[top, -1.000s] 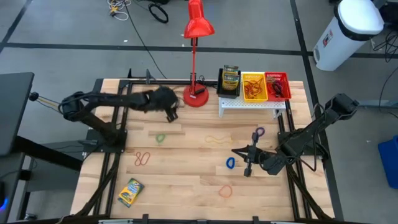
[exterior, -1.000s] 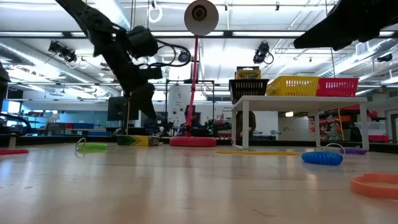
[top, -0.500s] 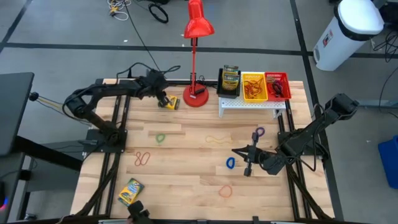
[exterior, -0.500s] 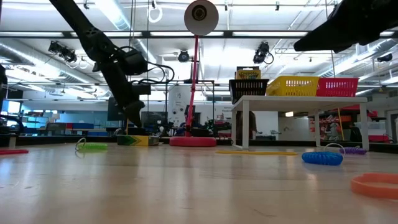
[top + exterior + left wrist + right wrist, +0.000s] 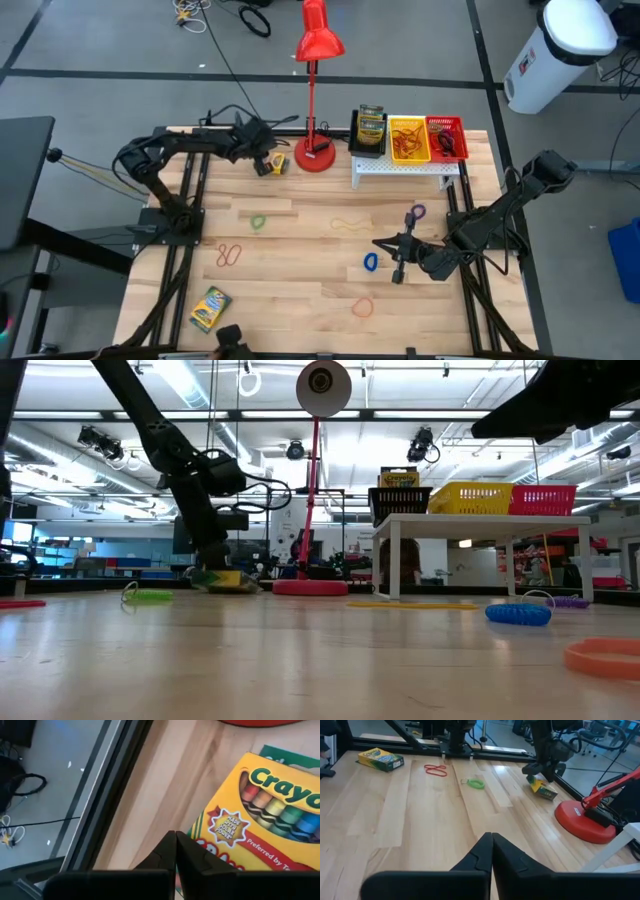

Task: Pick & Place Office Desk Supplies
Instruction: Put the top crayon box into the black bin

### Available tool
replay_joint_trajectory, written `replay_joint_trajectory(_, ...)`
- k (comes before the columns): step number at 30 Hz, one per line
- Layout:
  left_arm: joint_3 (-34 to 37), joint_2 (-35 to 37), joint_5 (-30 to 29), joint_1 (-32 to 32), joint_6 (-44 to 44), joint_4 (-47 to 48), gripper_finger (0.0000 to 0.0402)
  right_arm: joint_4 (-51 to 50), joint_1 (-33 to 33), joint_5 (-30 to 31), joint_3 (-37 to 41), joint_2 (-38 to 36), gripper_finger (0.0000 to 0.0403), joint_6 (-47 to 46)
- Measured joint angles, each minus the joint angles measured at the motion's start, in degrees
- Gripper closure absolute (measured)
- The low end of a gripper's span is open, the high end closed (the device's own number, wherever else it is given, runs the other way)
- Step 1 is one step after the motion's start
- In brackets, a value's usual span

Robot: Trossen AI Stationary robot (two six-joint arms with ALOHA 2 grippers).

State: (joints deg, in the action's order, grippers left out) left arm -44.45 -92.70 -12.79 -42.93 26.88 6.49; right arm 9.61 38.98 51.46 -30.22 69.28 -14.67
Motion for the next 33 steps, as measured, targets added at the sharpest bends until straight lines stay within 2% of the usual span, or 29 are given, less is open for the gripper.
replay_joint_trajectory(6, -1.76, 0.58, 0.11, 4.77, -0.04, 6.35, 0.0392, -0.07, 0.00, -0.02, 0.00, 0.00, 0.0395, 0.00)
replay_joint_trajectory(11, -6.10, 1.27, 3.72, 10.98, -2.52, 19.53, 0.0391, -0.08, 0.01, -0.03, 0.00, 0.00, 0.0384, -0.02)
replay_joint_trajectory(15, -10.07, 1.31, 3.77, 15.82, -7.04, 29.91, 0.0374, -0.07, 0.02, -0.04, 0.00, 0.00, 0.0383, -0.03)
replay_joint_trajectory(19, -11.66, 1.31, 2.16, 20.46, -10.88, 36.86, 0.0333, -0.09, 0.02, -0.04, 0.00, 0.00, 0.0382, -0.03)
replay_joint_trajectory(22, -11.78, 1.31, 2.15, 23.73, -12.41, 38.06, 0.0292, -0.09, 0.00, -0.04, 0.00, 0.02, 0.0382, -0.03)
replay_joint_trajectory(29, -11.78, 1.31, -1.05, 28.67, -12.26, 34.57, 0.0181, -0.10, 0.01, -0.07, 0.00, 0.02, 0.0382, -0.03)
replay_joint_trajectory(33, -11.80, 1.31, -5.88, 27.75, -9.91, 31.95, 0.0142, -0.09, 0.02, -0.06, 0.02, 0.02, 0.0381, -0.03)
